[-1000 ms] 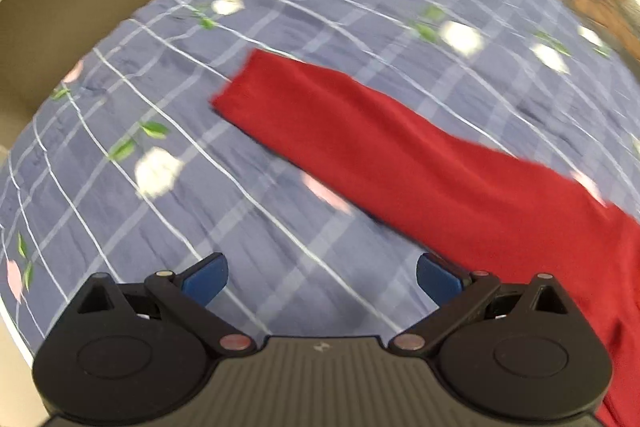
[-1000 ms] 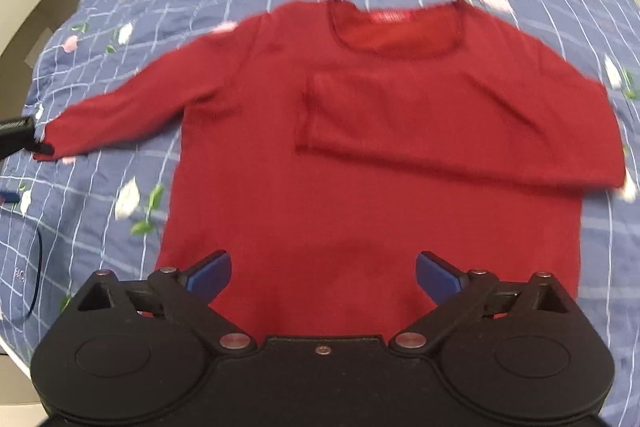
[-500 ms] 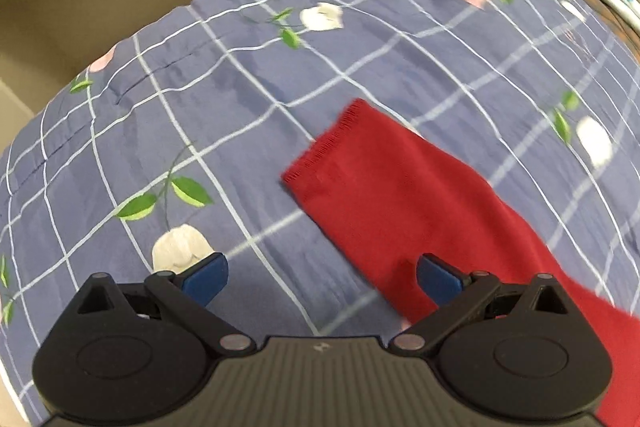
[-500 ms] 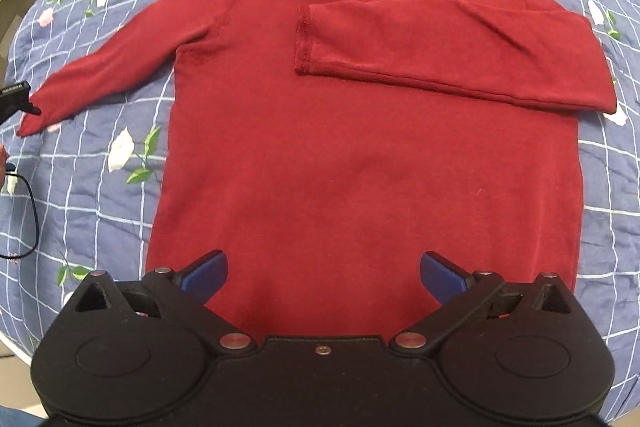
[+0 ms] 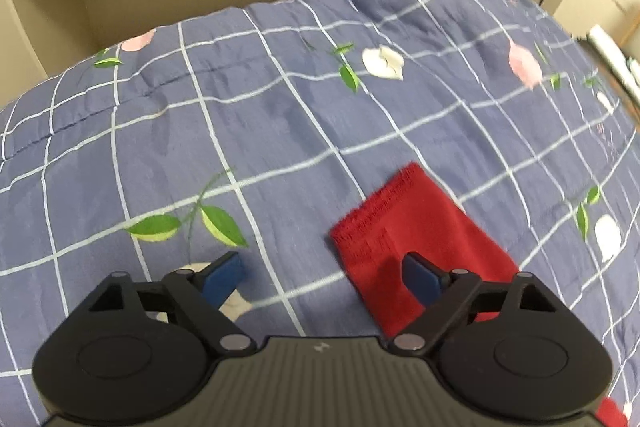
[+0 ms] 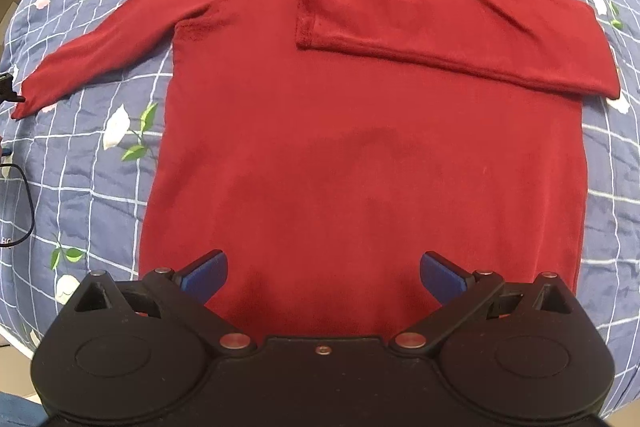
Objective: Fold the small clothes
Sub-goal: 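Move the left tool down to the other sleeve's cuff, then close the left tool on the second sleeve cuff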
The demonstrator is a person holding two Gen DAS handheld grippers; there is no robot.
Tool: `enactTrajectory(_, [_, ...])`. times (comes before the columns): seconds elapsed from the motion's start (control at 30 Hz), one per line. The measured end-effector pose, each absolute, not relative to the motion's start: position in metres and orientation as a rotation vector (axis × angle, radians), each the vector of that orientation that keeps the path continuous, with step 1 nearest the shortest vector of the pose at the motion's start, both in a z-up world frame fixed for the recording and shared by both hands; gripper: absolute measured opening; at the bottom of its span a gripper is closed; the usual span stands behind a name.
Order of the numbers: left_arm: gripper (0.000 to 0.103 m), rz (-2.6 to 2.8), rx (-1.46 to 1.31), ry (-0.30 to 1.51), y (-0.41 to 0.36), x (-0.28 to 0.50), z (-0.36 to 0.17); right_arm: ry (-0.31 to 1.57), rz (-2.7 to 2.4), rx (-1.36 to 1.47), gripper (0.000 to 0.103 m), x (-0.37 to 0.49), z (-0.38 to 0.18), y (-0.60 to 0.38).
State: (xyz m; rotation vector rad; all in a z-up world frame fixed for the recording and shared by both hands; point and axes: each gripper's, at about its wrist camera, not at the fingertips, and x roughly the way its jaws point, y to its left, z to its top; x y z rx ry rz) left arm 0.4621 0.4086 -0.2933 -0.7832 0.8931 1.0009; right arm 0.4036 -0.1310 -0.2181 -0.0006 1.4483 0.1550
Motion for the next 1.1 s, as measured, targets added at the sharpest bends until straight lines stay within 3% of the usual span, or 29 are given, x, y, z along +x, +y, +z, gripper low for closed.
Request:
enactTrajectory(0.2, [0.084,1.011,-0.738,0.938,0.412,0.470,-0.299,1.460,0.157,0.000,0.102,0.403,-0.221,-0.129])
enactTrajectory(0.4, [0.064,1.035,-0.689,0.962,0.405,0.476,-0.295,1.466,0.151,0.013,0.102,0.405,-0.224,-0.132])
enactTrajectory(0.47, [0.051,1.020,-0.670,0.965,0.403,0.478,-0.293,1.468,0.147,0.021,0.102,0.405,-0.225,-0.134])
enactTrajectory(0.6, [0.035,0.985,-0.665,0.967,0.399,0.484,-0.290,1.471,0.137,0.034,0.102,0.404,-0.225,-0.140])
enactTrajectory(0.67, [0.012,0.947,-0.701,0.948,0.398,0.484,-0.289,1.469,0.133,0.040,0.102,0.403,-0.225,-0.143])
enactTrajectory(0.73, [0.006,0.955,-0.708,0.932,0.397,0.485,-0.285,1.465,0.125,0.052,0.102,0.402,-0.225,-0.147])
enactTrajectory(1.1, [0.002,0.841,-0.626,0.742,0.349,0.484,-0.217,1.427,0.103,0.121,0.102,0.394,-0.221,-0.181])
